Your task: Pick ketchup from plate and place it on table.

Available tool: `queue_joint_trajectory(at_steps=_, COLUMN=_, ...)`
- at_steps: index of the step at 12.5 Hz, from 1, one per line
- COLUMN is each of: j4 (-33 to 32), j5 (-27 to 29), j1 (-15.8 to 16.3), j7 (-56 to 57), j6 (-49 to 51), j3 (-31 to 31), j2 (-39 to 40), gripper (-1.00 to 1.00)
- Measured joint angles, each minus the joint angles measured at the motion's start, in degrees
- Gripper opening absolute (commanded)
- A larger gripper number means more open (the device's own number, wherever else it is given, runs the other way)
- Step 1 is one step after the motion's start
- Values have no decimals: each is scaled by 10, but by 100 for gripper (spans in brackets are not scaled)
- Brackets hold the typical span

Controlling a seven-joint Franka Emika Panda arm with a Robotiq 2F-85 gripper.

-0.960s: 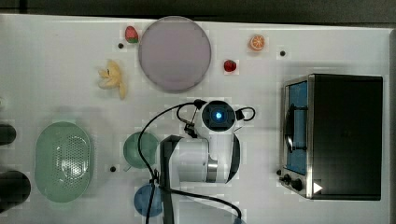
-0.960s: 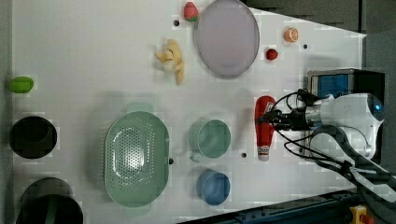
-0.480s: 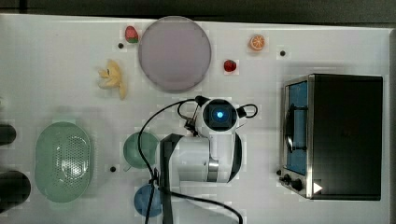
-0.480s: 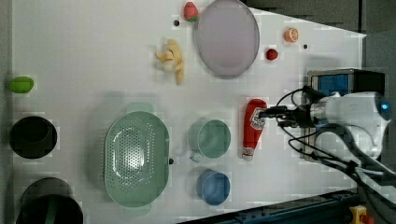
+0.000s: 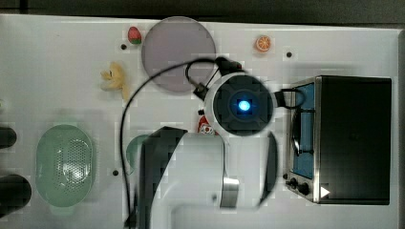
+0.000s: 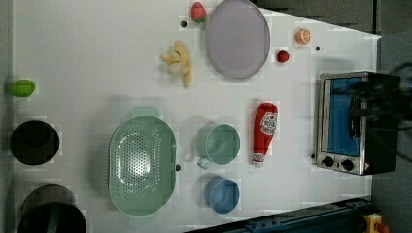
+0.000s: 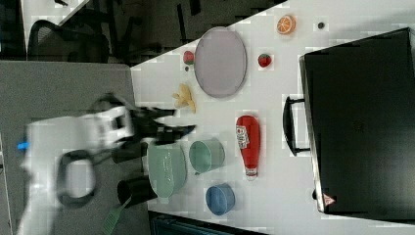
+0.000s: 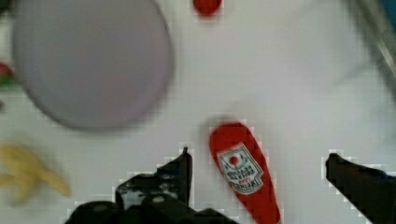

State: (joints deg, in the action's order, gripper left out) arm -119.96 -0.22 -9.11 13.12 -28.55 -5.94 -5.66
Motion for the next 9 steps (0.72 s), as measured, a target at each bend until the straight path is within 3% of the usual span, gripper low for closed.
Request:
queue_joint_trajectory(at_steps=5, j4=138, j5=-4, j1=4, j7=-104, j6=200, j3=1, j2=-58, gripper=100)
queue_joint_trajectory(at_steps=9, j4=165, j5=-3, j1=3, j7=-117, j6=255, j3=0, j2=-47, gripper=100)
